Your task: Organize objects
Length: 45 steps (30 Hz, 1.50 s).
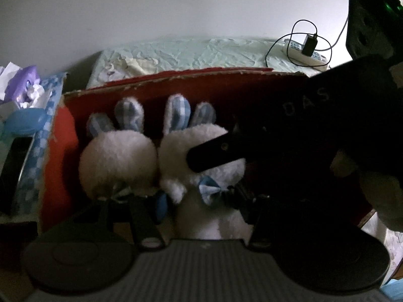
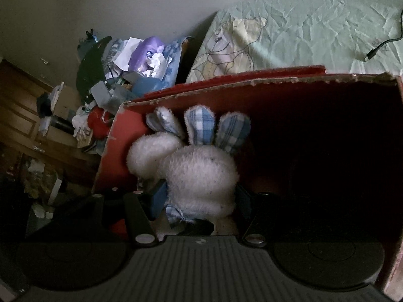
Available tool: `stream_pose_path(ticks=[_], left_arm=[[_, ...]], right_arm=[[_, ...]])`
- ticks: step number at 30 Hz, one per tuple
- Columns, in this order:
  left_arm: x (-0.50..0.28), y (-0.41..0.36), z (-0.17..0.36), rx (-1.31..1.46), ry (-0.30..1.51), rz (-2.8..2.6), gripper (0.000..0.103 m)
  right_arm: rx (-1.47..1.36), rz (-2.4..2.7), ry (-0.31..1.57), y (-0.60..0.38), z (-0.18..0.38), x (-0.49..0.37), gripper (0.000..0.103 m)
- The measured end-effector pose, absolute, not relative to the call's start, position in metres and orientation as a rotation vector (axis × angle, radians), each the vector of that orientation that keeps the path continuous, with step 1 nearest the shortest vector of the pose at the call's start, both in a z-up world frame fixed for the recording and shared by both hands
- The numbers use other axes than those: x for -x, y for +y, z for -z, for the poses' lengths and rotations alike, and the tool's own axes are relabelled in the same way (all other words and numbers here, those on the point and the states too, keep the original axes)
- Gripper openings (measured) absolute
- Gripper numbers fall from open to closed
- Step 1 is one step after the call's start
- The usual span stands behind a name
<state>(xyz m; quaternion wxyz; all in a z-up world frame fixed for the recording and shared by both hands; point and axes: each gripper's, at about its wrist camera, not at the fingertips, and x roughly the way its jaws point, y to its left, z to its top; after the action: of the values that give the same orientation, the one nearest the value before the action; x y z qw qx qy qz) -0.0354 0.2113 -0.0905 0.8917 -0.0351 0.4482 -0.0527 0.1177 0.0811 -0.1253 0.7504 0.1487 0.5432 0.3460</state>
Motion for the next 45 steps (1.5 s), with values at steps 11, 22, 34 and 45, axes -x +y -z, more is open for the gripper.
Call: stream_pose_path(ticks=[11, 22, 34, 45], left_arm=[[0.041, 0.221, 0.089, 0.083, 0.938, 0.052, 0.058], [0.029, 0.212, 0.089, 0.070, 0.955, 0.021, 0.061], [0.032, 0.210, 0.082, 0.056, 0.934, 0.004, 0.065], [0.032, 0.210, 0.079, 0.040, 0.944, -0.050, 0.065]], right_arm=[[-0.373, -0.798, 1.222, 0.089, 0.133, -0.115, 0.065], [-0.429, -0.791, 1.141, 0.070, 0.126, -0.113, 0.068], [-0.408, -0.693, 1.061, 0.046, 0.124, -0.103, 0.044], [-0.308, -0.698, 1.054, 0.065, 0.130, -0.099, 0.038]])
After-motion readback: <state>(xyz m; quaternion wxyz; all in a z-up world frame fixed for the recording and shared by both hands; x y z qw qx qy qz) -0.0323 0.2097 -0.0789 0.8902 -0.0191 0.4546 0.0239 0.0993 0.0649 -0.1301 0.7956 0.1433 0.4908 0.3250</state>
